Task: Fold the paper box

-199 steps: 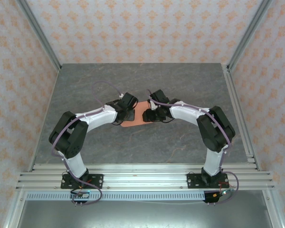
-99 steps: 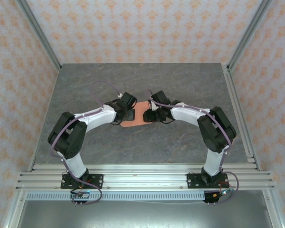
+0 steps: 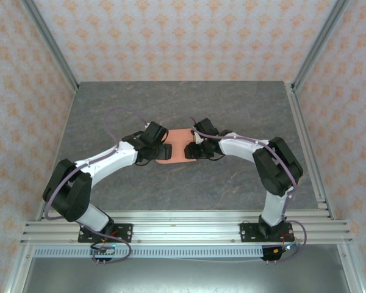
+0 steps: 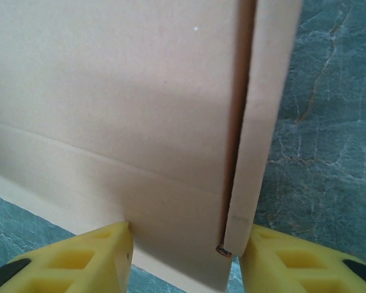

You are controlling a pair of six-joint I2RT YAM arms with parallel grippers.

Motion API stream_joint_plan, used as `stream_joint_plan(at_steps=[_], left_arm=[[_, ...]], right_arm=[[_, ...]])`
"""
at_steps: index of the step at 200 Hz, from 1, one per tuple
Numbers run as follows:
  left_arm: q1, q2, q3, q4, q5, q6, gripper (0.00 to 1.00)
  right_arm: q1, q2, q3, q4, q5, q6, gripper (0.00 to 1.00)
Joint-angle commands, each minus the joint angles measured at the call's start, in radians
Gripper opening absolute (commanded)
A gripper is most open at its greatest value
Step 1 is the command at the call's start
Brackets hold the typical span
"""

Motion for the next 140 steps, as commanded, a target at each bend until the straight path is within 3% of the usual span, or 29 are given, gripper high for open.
stream_joint_plan(at_steps=[1,20,74,83,112,140], left_arm=[[-0.002,0.037,0.029,-0.01,-0.002,0.018,0.8],[0.008,0.093,0.09,-0.01,-0.015,0.025,0.74],[0.028,0.292,0.303,-0.058,-0.065,0.064,0.73],[0.034,0.318,0.329,-0.073,-0.069,0.068,0.69],[0.043,0.34,0.357,-0.087,-0.059,0.072,0.6],[0.042,0.321,0.35,-0.105,-0.057,0.074,0.6]], right_arm=[[0.002,-0.016,0.011,-0.069,0.064,-0.01,0.52],[0.002,-0.032,0.022,-0.082,0.098,-0.018,0.54],[0.002,-0.076,0.0,-0.043,0.094,0.003,0.54],[0.002,-0.087,-0.009,-0.039,0.104,0.005,0.54],[0.002,-0.086,-0.015,-0.026,0.11,0.009,0.53],[0.003,-0.069,-0.005,-0.025,0.111,0.019,0.53]])
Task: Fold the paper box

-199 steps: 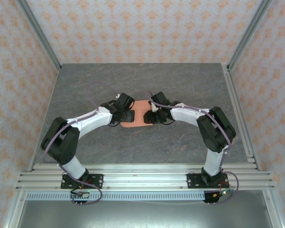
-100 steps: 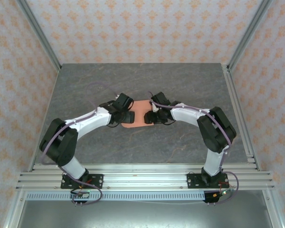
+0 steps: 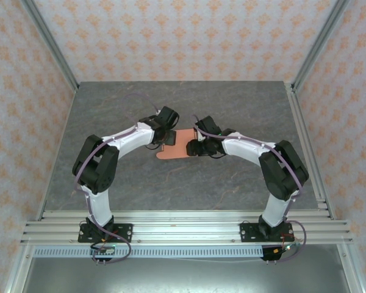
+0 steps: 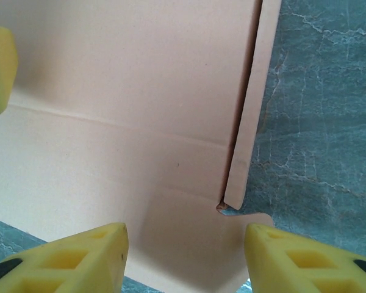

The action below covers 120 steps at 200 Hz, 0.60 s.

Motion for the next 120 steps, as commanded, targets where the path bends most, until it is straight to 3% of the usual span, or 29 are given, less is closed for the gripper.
stream_joint_plan(at_steps=[1,42,67,120], left_arm=[[0.0,-0.024,0.015,-0.058,-0.022,0.02,0.6],[0.0,-0.169,-0.099,-0.081,0.0,0.014,0.67],[0.001,-0.229,-0.19,-0.059,0.078,-0.006,0.7],[-0.005,-0.248,-0.304,0.063,0.213,-0.072,0.68]], right_arm=[[0.003,-0.004,-0.004,0.0,0.032,0.018,0.53],[0.002,-0.003,0.004,-0.017,0.049,0.019,0.53],[0.002,0.005,0.011,-0.015,0.05,0.021,0.53],[0.002,0.025,0.03,-0.018,0.047,0.02,0.51]])
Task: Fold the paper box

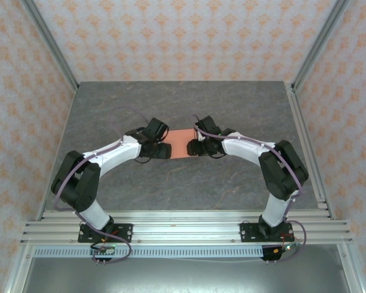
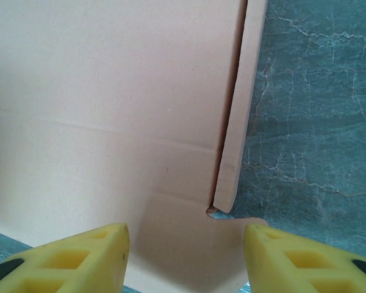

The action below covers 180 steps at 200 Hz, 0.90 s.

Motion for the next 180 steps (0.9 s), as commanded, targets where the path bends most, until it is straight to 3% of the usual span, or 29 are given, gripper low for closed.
stream_joint_plan(at_steps=[1,180], left_arm=[[-0.004,0.003,-0.022,0.057,0.073,-0.039,0.68],[-0.025,0.075,0.003,0.15,0.137,-0.08,0.67]], right_arm=[[0.002,0.021,0.029,-0.019,0.025,0.011,0.51],[0.002,0.035,0.04,0.005,-0.037,0.018,0.47]])
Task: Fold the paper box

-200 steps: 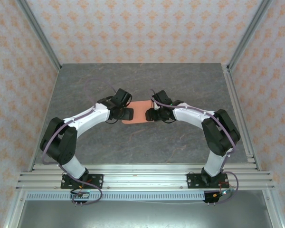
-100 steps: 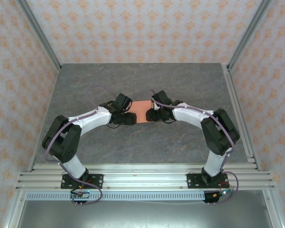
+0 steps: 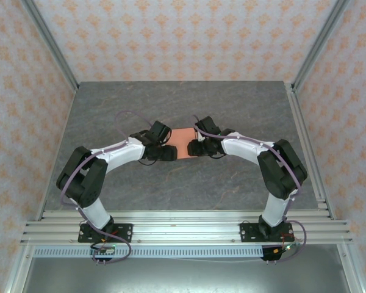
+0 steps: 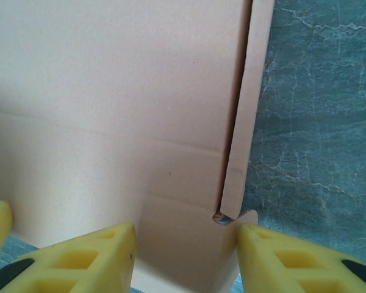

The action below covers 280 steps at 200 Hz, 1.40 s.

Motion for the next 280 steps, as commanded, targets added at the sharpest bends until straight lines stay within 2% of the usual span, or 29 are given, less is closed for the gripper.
stream_joint_plan(at_steps=[1,128,175,194,241,280], left_arm=[[-0.009,0.015,0.025,0.029,0.022,-0.018,0.67],[-0.009,0.03,0.023,0.123,0.11,-0.07,0.65],[-0.009,0.017,0.024,0.089,0.021,-0.069,0.62],[-0.009,0.015,0.019,0.089,-0.014,-0.065,0.55],[-0.009,0.039,0.013,0.108,-0.007,-0.07,0.42],[-0.009,0.017,0.006,0.109,0.003,-0.07,0.41]], right_arm=[[0.002,0.023,0.038,0.005,-0.026,0.017,0.47],[0.002,0.027,0.047,0.013,-0.052,0.024,0.46],[0.002,0.02,0.042,0.014,-0.04,0.025,0.46],[0.002,0.019,0.033,0.026,-0.037,0.03,0.46],[0.002,0.018,0.018,0.052,-0.047,0.044,0.43],[0.002,-0.002,0.017,0.043,-0.05,0.042,0.43]])
